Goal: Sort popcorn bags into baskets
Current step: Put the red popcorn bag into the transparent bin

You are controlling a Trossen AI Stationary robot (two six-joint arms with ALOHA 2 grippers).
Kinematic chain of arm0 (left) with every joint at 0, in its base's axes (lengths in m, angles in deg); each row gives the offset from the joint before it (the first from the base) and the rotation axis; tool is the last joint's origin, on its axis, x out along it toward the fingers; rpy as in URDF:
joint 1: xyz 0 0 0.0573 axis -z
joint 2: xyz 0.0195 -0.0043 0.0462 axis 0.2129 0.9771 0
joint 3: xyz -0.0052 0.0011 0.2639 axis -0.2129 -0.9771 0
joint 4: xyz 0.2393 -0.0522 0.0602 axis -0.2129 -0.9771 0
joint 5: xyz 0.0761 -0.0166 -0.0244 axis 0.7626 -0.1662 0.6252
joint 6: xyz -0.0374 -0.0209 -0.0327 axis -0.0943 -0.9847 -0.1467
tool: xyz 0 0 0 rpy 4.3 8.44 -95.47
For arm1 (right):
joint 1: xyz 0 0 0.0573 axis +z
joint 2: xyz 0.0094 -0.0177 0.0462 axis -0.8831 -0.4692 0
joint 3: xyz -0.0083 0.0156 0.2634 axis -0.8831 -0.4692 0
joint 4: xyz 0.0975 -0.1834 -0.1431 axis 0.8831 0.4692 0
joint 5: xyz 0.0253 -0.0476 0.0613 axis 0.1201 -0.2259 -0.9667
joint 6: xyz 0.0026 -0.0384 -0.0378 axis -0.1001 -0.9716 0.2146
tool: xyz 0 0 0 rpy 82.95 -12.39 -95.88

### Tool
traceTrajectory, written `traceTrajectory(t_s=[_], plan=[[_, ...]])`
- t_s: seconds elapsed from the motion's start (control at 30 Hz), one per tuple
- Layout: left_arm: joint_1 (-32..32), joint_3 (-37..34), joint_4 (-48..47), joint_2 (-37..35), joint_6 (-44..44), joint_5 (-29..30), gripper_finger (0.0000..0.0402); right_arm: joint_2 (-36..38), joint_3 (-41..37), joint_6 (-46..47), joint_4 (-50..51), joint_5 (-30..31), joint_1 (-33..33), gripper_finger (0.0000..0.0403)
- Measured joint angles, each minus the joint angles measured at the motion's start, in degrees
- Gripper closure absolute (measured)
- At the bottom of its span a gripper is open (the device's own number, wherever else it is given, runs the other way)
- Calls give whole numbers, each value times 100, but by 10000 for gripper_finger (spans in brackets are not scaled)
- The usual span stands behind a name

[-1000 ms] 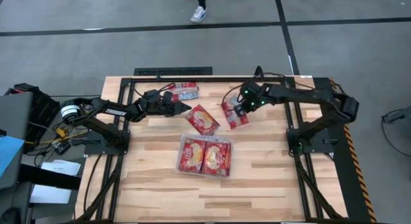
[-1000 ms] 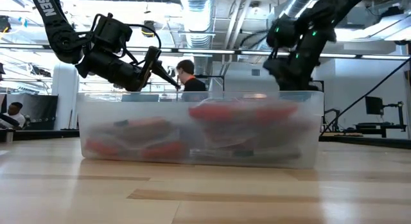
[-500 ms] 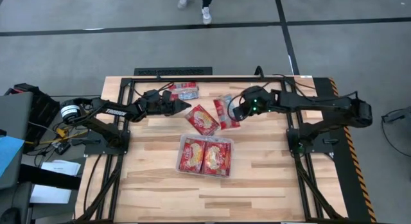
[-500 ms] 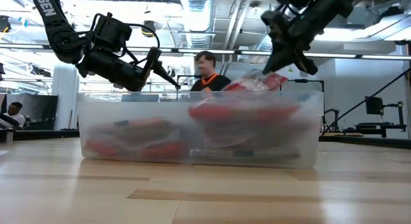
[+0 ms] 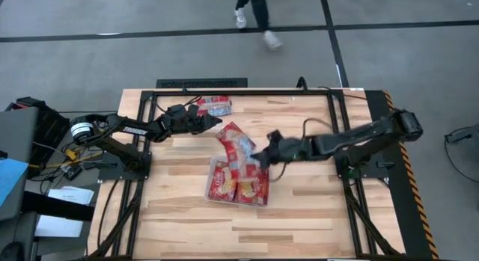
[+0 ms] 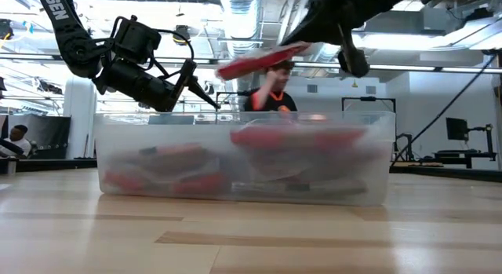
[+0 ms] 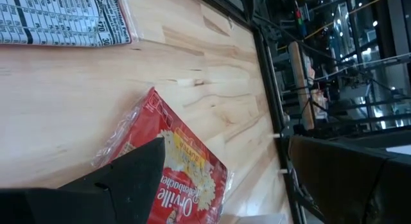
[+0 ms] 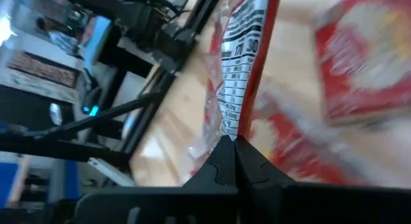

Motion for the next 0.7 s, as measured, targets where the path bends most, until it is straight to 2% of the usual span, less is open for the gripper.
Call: traceTrajectory(t_s=[0.27,0.53,0.7], plan=[[0,0,-15,0,127,-210,82,-1547,239,1364,-1393,1069,815,403],[0,0,-7,0,156,-834,82,-2923,1490,1907,-1187,1341,1025,403],[-80,0,4,0,193,-975,82,-3216,2224,2090,186,1476,1002,398]])
